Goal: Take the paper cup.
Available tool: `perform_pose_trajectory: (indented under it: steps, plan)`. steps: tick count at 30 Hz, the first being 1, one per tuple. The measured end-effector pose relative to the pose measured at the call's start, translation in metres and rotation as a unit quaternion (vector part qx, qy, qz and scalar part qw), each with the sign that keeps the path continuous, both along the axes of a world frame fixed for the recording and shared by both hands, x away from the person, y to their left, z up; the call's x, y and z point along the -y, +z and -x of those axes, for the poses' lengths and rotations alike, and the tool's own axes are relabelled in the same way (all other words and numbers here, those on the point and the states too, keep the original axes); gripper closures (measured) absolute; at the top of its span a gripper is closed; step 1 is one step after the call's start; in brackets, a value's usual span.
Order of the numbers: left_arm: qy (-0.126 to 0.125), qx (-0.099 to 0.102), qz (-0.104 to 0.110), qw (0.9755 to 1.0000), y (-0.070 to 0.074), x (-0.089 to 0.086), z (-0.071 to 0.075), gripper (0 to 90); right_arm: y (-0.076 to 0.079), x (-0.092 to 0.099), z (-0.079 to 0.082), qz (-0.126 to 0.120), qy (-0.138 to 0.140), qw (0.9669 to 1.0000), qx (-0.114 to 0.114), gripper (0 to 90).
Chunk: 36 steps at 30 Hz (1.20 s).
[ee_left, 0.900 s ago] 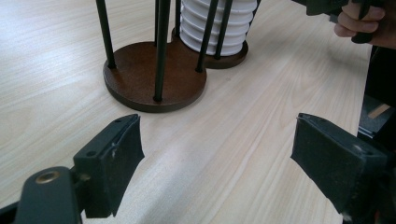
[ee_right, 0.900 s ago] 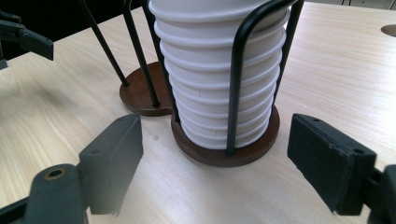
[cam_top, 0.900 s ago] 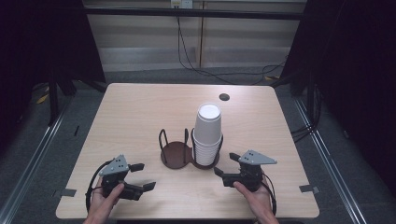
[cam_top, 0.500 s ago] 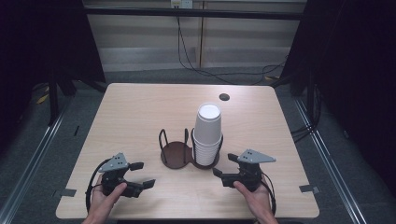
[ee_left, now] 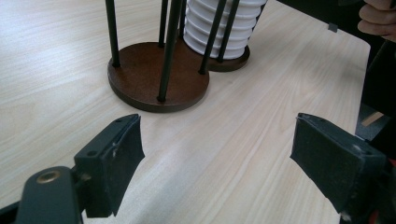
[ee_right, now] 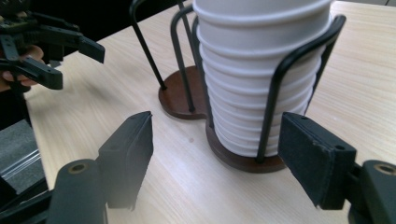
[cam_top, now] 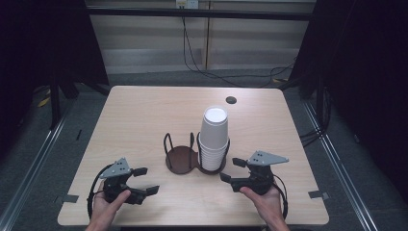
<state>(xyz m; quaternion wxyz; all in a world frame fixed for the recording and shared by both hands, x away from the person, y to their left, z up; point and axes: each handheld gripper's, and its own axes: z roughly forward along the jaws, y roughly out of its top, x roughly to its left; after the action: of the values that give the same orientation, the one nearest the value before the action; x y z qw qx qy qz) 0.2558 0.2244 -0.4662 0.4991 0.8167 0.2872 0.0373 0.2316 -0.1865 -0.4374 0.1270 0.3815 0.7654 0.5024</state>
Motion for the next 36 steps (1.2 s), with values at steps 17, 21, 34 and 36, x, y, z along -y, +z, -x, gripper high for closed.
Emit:
perform_pose_trajectory:
  steps: [17,21,34,36]
  plan:
    - [-0.006,-0.005,-0.006,0.9999,-0.002,0.002,-0.004,16.4,0.028,-0.003,-0.015,-0.005,0.019,0.9998,-0.007,18.5]
    - [-0.009,-0.002,-0.005,0.9999,-0.001,0.002,-0.002,16.4,0.041,-0.004,-0.02,-0.005,0.014,0.9999,0.007,19.7]
    - [-0.012,-0.006,-0.009,0.9999,-0.002,0.003,-0.003,16.5,0.064,-0.004,-0.037,0.007,0.02,0.9997,0.014,21.4]
    - [-0.014,-0.006,-0.008,0.9999,-0.002,0.003,-0.002,16.5,0.068,-0.005,-0.04,0.006,0.023,0.9996,0.014,21.3]
